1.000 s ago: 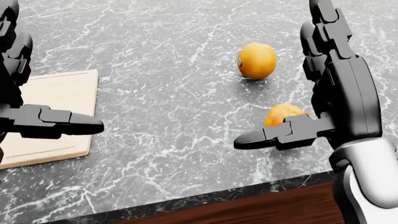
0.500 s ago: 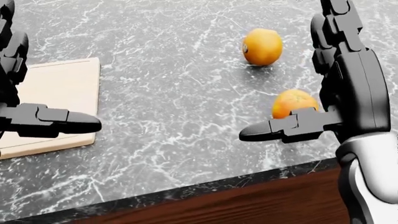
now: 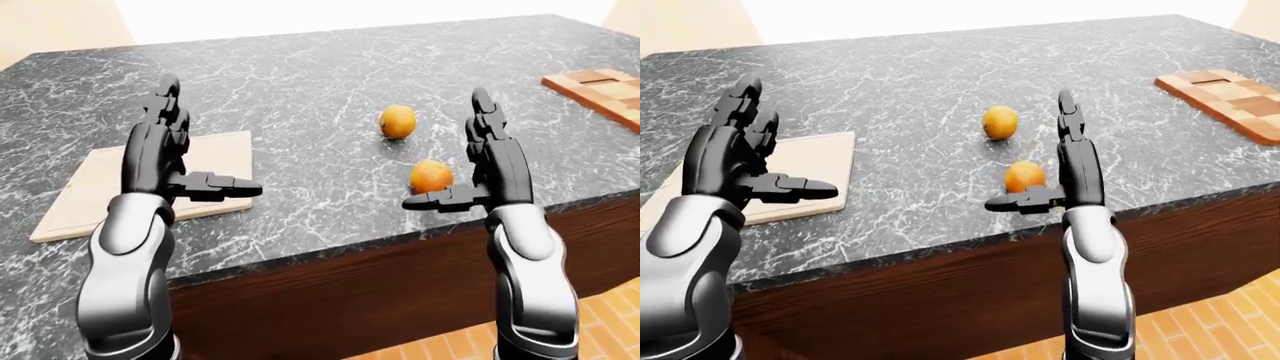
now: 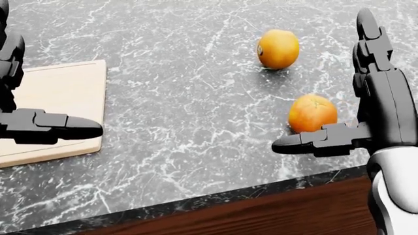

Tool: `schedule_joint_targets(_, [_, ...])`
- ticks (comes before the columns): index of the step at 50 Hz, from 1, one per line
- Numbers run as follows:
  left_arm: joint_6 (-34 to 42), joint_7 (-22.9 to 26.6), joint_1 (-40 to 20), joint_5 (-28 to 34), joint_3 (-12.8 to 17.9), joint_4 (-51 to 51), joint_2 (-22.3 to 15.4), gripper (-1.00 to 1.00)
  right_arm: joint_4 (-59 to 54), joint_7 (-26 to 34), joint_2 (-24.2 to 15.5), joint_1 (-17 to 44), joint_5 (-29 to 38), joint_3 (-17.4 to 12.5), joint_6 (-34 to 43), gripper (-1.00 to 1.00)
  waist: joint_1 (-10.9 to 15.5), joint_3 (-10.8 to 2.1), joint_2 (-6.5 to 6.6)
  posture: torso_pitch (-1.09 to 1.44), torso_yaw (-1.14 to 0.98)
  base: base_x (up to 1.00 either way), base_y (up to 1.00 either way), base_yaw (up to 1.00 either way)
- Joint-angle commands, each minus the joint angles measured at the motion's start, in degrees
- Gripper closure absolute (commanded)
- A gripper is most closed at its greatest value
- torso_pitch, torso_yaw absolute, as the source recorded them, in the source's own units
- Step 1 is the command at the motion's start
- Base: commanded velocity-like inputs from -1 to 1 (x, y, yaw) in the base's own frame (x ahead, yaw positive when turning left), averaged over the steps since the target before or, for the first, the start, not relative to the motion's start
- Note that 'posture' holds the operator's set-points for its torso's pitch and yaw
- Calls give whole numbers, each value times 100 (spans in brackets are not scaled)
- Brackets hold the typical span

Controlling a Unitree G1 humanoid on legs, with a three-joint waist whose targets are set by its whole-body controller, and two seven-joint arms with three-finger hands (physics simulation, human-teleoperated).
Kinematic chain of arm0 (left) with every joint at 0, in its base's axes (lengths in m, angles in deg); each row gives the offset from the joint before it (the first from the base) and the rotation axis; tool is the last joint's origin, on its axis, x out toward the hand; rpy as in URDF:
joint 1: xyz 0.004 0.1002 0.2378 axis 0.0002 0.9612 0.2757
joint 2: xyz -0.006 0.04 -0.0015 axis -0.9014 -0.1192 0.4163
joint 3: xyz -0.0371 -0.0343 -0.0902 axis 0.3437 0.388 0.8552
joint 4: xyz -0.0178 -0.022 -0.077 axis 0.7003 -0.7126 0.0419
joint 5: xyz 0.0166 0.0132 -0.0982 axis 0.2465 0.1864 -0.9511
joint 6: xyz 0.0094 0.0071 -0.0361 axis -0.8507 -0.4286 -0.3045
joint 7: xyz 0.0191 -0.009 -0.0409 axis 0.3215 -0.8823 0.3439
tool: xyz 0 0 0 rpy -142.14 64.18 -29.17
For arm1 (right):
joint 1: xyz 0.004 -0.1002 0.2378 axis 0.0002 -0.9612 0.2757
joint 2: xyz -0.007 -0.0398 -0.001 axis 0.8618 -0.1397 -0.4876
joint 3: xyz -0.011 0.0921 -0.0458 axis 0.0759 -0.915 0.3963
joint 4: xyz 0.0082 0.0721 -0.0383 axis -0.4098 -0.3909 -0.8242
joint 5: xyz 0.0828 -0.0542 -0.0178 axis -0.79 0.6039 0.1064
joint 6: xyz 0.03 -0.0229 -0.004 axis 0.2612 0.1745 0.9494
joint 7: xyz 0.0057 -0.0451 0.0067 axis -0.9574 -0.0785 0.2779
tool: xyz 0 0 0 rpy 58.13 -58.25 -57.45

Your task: Place the tangerine and the orange on separate cutting boards.

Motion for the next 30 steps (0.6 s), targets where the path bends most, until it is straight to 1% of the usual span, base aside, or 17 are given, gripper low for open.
schedule_joint_targets(1, [-176,-25,-160,10,43,170,-138,-100,49,-56,-42,147,125,-25,-216,-100,2,-104,-34,0,0,0,0,0])
schedule_joint_targets(6, [-142,-25,-166,-4,58,199,-148,-100,-84,-42,-51,138,216,-68,-208,-100,3,-113,-38,0,0,0,0,0])
schedule_joint_targets(10, [-126,-33,-198,-10,55,185,-158,-100,-207,-27,-91,176,347,-32,-241,-100,2,-105,-37,0,0,0,0,0])
schedule_joint_targets(12, [-119,-32,-218,-15,58,171,-171,-100,-319,-9,-150,196,533,22,-301,-100,2,-104,-39,0,0,0,0,0])
schedule_joint_targets(14, [-119,-31,-218,-23,67,171,-177,-100,-380,14,-126,212,589,13,-317,-100,3,-104,-41,0,0,0,0,0])
schedule_joint_targets(22, [-138,-48,-220,-38,53,148,-172,-100,-528,68,-51,200,634,24,-383,-100,4,-106,-47,0,0,0,0,0])
schedule_joint_targets(30, [-118,-38,-191,-57,85,191,-188,-100,-723,53,-74,129,595,-47,-527,-100,1,-115,-46,0,0,0,0,0])
